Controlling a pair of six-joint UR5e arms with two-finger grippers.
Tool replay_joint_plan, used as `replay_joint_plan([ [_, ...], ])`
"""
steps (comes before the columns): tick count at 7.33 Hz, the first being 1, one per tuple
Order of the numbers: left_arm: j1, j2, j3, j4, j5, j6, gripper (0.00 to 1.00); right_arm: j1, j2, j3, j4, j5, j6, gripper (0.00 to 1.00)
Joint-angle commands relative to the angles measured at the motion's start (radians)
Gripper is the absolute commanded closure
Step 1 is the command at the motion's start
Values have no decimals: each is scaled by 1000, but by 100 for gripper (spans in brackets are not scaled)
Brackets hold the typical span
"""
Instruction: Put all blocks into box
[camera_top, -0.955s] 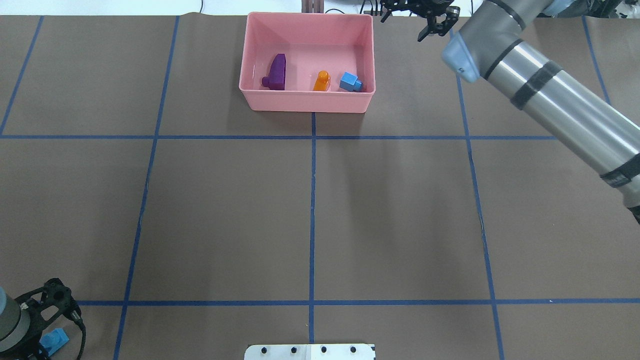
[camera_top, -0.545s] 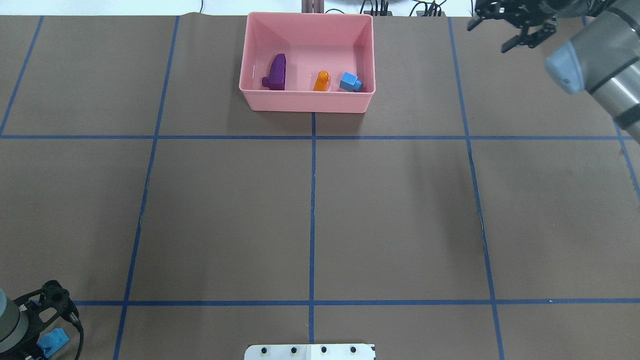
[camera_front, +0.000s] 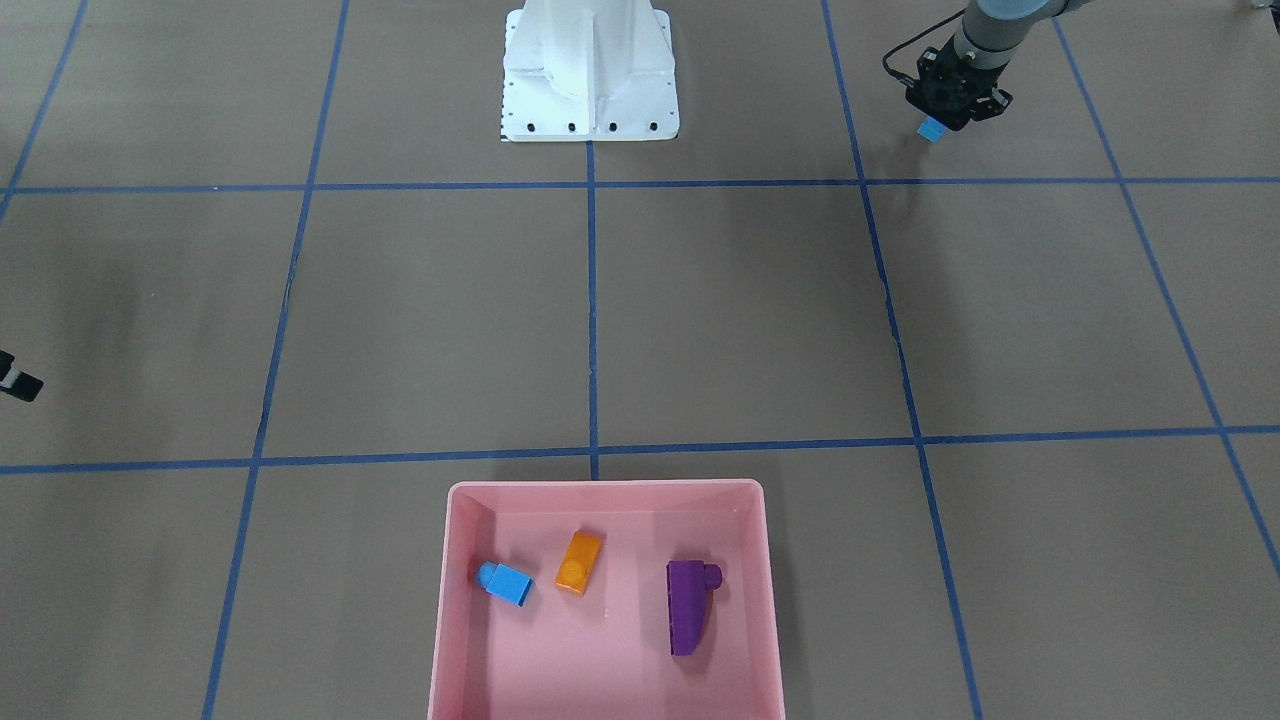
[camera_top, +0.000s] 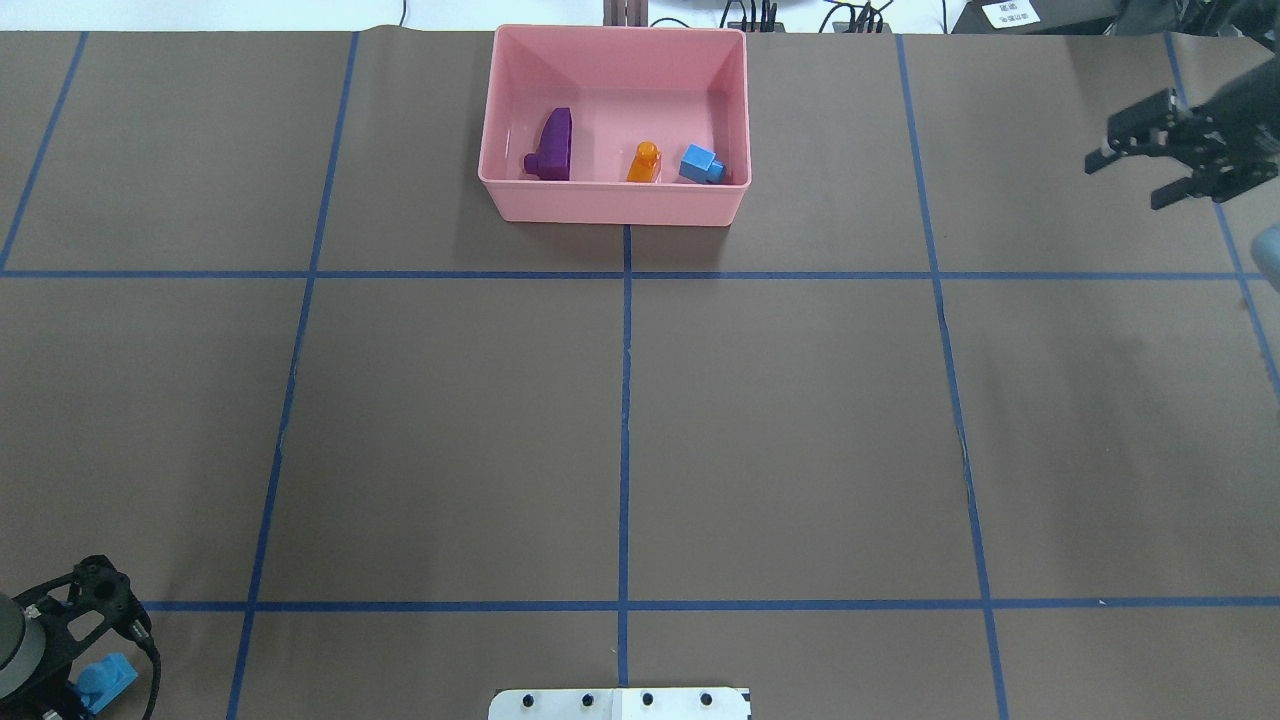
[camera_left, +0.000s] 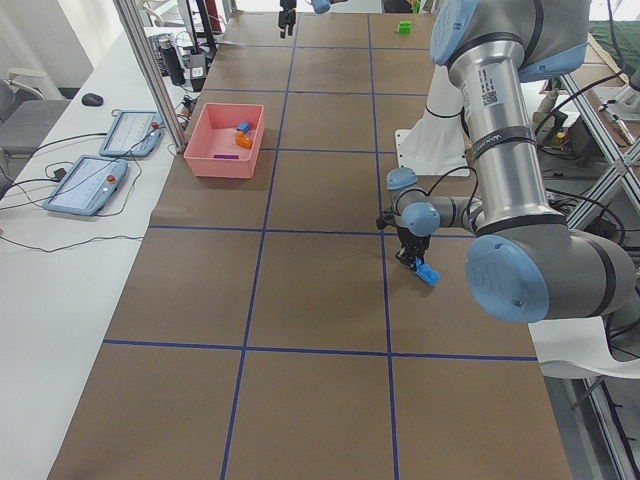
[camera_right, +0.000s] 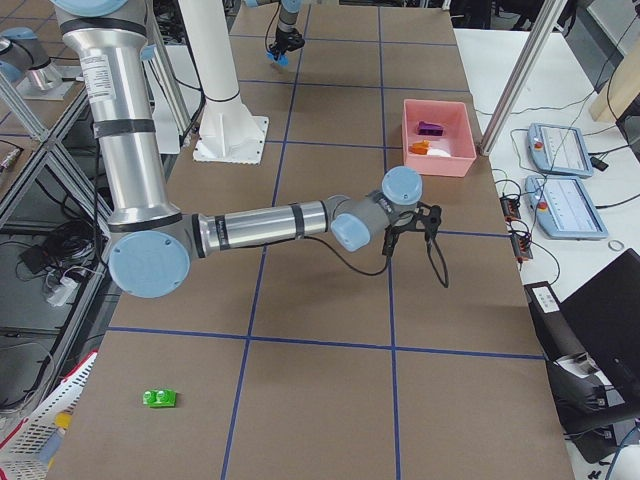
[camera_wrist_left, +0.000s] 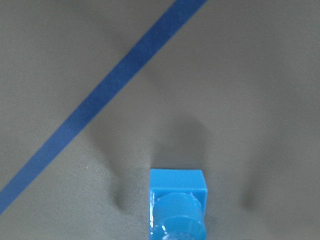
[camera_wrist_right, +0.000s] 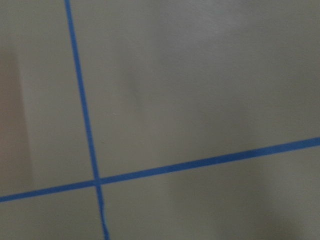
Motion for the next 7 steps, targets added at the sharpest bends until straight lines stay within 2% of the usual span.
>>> replay_joint_plan([
  [1, -198, -120, -9, 28, -93, -10, 100, 4, -208, 37, 0, -87, -248, 0],
  [2, -262, -236, -9, 141, -93, -10, 100, 32, -281, 36, 0, -87, -375, 0],
  [4, -409, -633, 65, 469, -94, -10, 100, 93, -413, 39, 3, -82, -538, 0],
  [5, -460, -776, 133, 552, -95, -10, 100, 108, -484, 48, 8, -82, -588, 0],
  [6, -492, -885, 224, 555, -98, -28, 100, 110, -554, 51, 12, -88, -670, 0],
  [7, -526, -1053, 357, 550, -99, -118, 100, 121, -617, 51, 12, -88, -776, 0],
])
